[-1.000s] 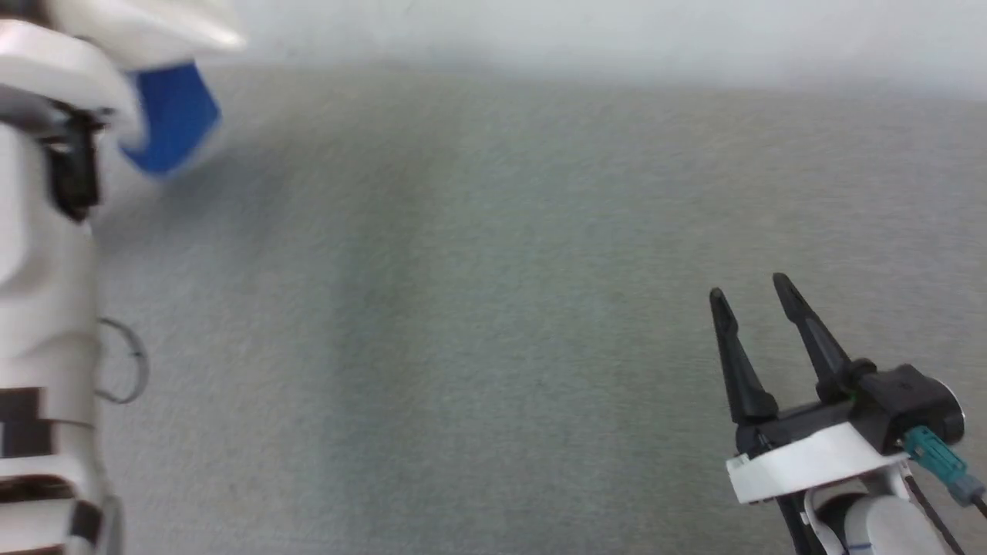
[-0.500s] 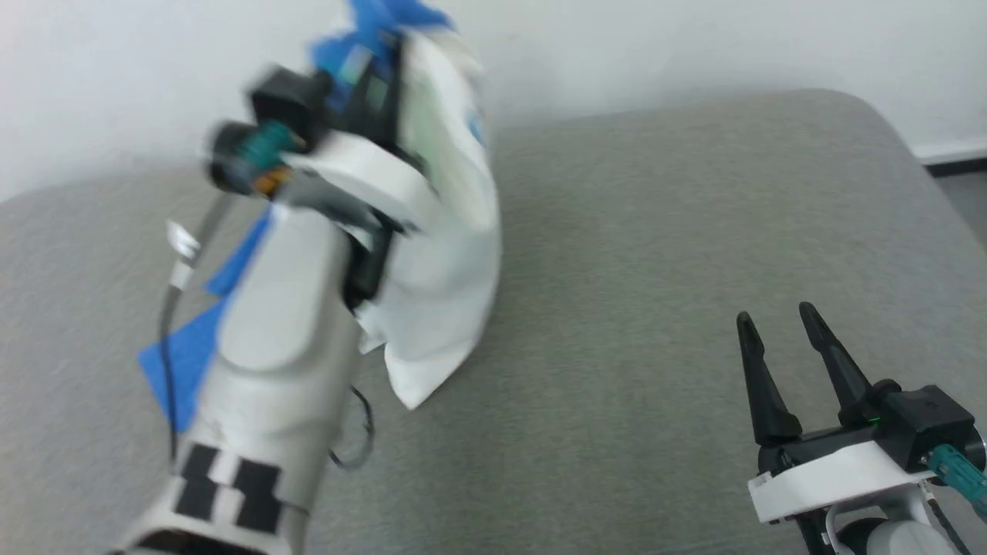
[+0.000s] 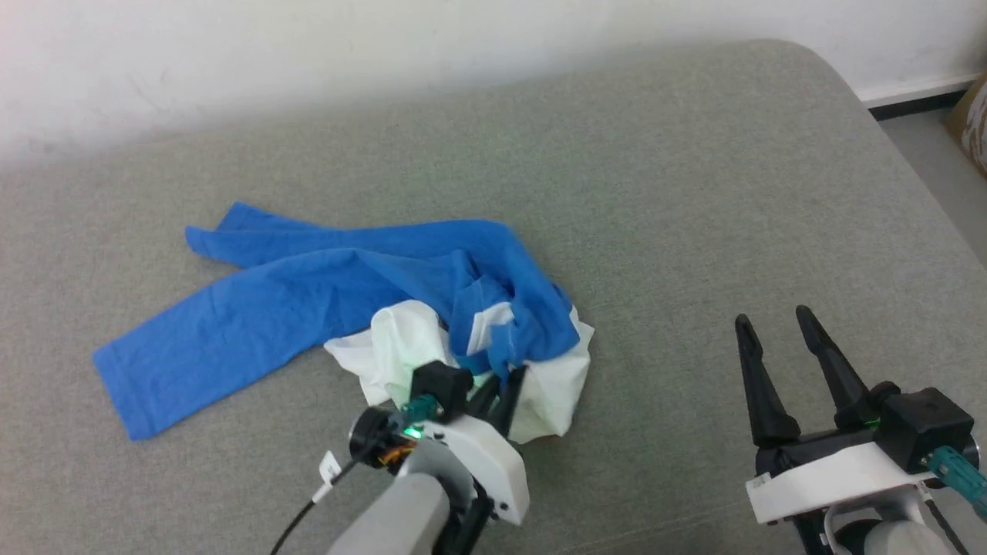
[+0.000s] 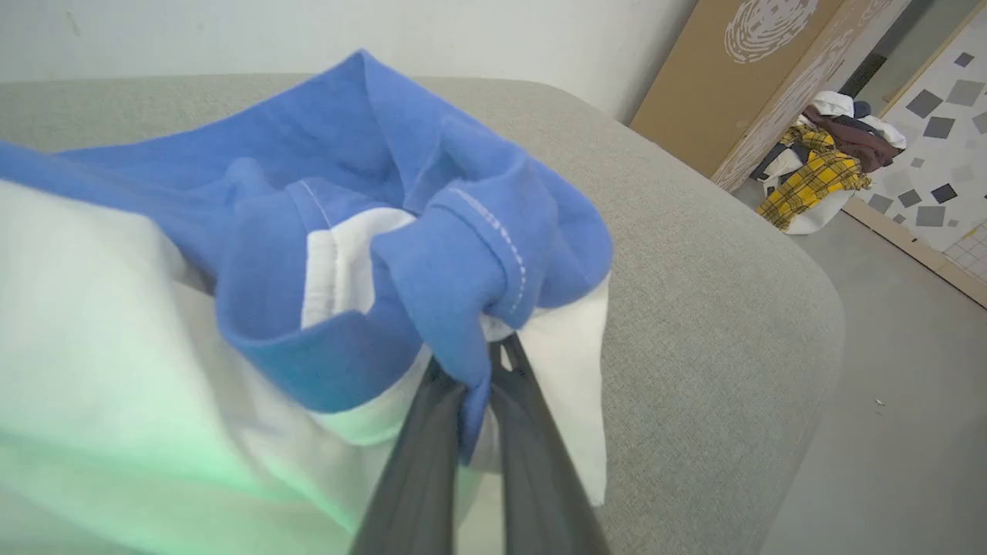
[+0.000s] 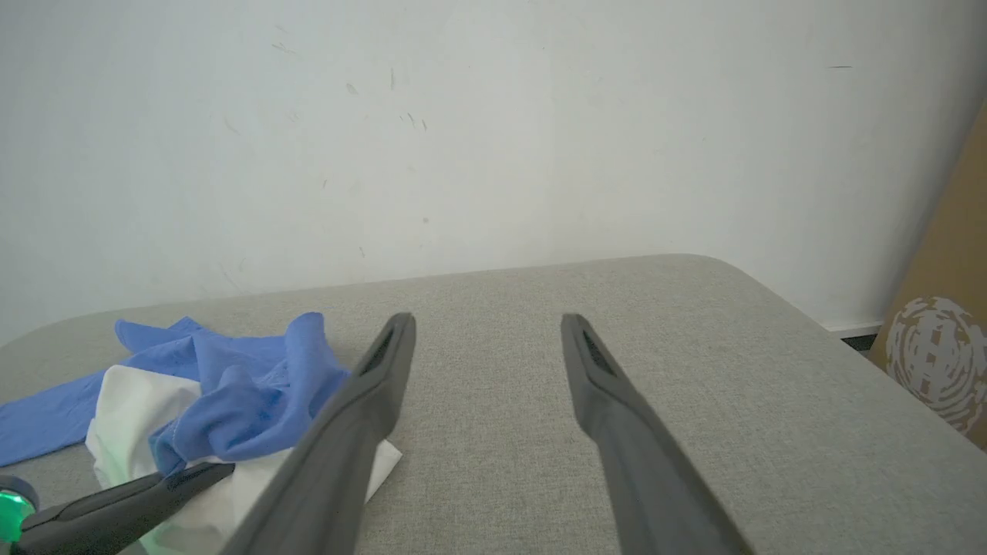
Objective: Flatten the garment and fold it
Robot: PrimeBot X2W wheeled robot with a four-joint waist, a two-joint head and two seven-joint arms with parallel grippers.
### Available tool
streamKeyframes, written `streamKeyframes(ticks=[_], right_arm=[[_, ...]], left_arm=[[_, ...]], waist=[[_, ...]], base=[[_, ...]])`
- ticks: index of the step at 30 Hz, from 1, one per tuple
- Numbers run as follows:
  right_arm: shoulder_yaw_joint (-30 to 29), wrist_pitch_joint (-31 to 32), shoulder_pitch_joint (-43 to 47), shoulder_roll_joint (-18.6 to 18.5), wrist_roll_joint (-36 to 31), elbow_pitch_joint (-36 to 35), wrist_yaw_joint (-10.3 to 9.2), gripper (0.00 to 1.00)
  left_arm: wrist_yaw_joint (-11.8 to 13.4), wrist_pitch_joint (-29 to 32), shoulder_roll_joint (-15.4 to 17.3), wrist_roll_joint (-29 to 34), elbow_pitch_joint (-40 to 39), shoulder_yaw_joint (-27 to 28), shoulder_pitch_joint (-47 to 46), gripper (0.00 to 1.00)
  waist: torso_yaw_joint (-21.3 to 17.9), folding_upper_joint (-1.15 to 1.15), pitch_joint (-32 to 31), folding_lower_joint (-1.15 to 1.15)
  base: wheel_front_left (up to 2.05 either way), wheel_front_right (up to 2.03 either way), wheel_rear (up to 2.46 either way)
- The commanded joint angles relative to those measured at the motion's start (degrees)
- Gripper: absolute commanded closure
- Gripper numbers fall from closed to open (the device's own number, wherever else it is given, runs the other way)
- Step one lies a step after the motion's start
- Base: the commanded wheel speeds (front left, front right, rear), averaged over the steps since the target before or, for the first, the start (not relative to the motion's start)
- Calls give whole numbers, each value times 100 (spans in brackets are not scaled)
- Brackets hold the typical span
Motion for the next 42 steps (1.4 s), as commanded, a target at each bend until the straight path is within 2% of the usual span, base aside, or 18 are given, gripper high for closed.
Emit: streamKeyframes(ticks=[1, 5, 7, 12, 16, 17, 18, 23, 30, 38, 42], right_arm=[[-23, -50, -68, 17, 27, 23, -11, 0], [-7, -46, -80, 17, 1, 76, -11, 0], [-15, -42, -76, 17, -27, 84, -11, 0], [-48, 9, 1, 17, -90, 47, -11, 0], [-63, 83, 105, 17, -128, 23, -11, 0], [-88, 116, 169, 17, -144, 3, -11, 0], [-88, 116, 169, 17, -144, 3, -11, 0], [-76, 188, 261, 17, -167, -58, -11, 0], [-32, 257, 346, 17, -198, -141, -11, 0], [-149, 357, 279, 17, -212, -104, -11, 0], [-416, 668, -54, 17, -227, 203, -11, 0]], left_arm=[[25, -60, 15, -53, -43, -165, 34, 2], [71, -106, 15, -39, -256, -301, 81, 0], [131, -117, 14, 65, -655, -215, 89, 0], [262, -121, 14, 542, -2032, 460, 487, 0], [345, -121, 16, 816, -2676, 1103, 925, 0], [408, -122, 21, 909, -2851, 1443, 1139, 0], [408, -122, 21, 909, -2851, 1443, 1139, 0], [525, -122, 117, 1103, -3055, 2246, 1633, 0], [511, -122, 279, 1230, -3082, 2983, 2285, 0], [426, -122, 294, 1351, -3149, 3170, 2442, 0], [378, -122, 258, 1417, -3186, 3133, 2300, 0]], waist=[[95, 0, 52, -1], [196, 0, -1, -1], [278, 0, -53, -1], [457, 0, -266, -1], [574, 0, -470, -1], [633, 0, -560, -1], [633, 0, -560, -1], [729, 0, -660, -1], [866, 0, -671, -1], [1182, 0, -539, -1], [1383, 0, -364, -1]], base=[[0, 0, 0], [0, 0, 0], [0, 0, 0], [0, 0, 0], [0, 0, 0], [0, 0, 0], [0, 0, 0], [0, 0, 0], [0, 0, 0], [0, 0, 0], [0, 0, 0]])
